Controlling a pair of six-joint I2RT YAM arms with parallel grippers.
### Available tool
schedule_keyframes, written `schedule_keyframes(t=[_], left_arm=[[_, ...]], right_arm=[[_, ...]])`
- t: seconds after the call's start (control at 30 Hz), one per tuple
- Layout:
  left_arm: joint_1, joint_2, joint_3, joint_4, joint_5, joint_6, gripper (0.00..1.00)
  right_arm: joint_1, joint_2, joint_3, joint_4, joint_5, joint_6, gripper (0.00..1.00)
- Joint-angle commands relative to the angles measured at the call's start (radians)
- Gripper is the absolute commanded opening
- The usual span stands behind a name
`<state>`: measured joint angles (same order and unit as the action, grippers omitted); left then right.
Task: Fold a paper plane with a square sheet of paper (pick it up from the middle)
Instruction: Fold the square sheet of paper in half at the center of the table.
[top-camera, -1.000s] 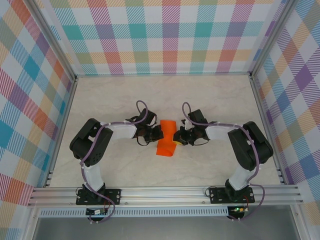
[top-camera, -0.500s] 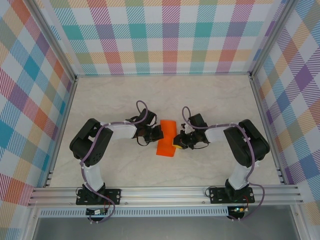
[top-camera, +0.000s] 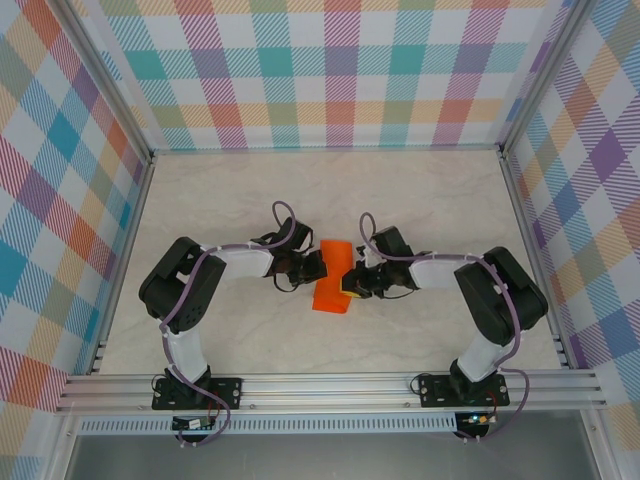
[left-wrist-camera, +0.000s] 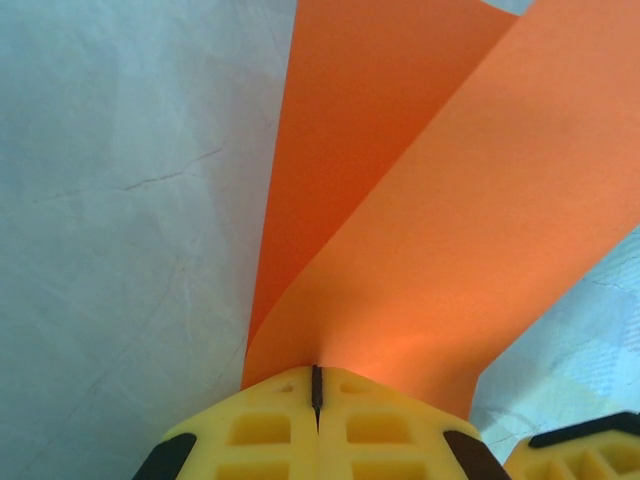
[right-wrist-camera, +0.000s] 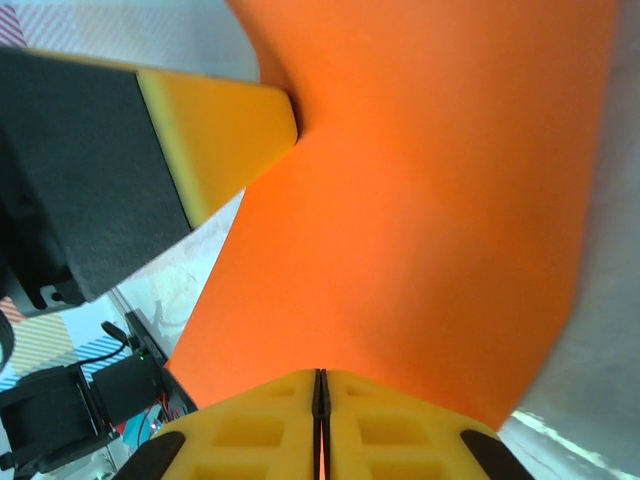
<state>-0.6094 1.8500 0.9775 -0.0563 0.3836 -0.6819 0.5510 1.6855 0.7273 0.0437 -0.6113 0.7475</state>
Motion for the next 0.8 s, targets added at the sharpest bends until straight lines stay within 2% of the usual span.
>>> schedule_keyframes(t=[0.0, 0.37, 0.53, 0.77], left_arm=[[-0.015, 0.011, -0.035, -0.066, -0.030, 0.023, 0.00], [-0.015, 0.014, -0.030, -0.070, -0.027, 0.031, 0.00], [-0.014, 0.012, -0.026, -0.081, -0.031, 0.038, 0.00], [-0.015, 0.011, -0.033, -0.077, -0.029, 0.035, 0.00]], right_arm=[[0.016, 0.001, -0.024, -0.009, 0.035, -0.017, 0.10], [0.017, 0.043, -0.112, 0.052, 0.077, -0.023, 0.09], [0.017, -0.042, -0.093, 0.019, 0.053, -0.030, 0.09], [0.030, -0.083, -0.116, 0.083, 0.001, -0.005, 0.10]])
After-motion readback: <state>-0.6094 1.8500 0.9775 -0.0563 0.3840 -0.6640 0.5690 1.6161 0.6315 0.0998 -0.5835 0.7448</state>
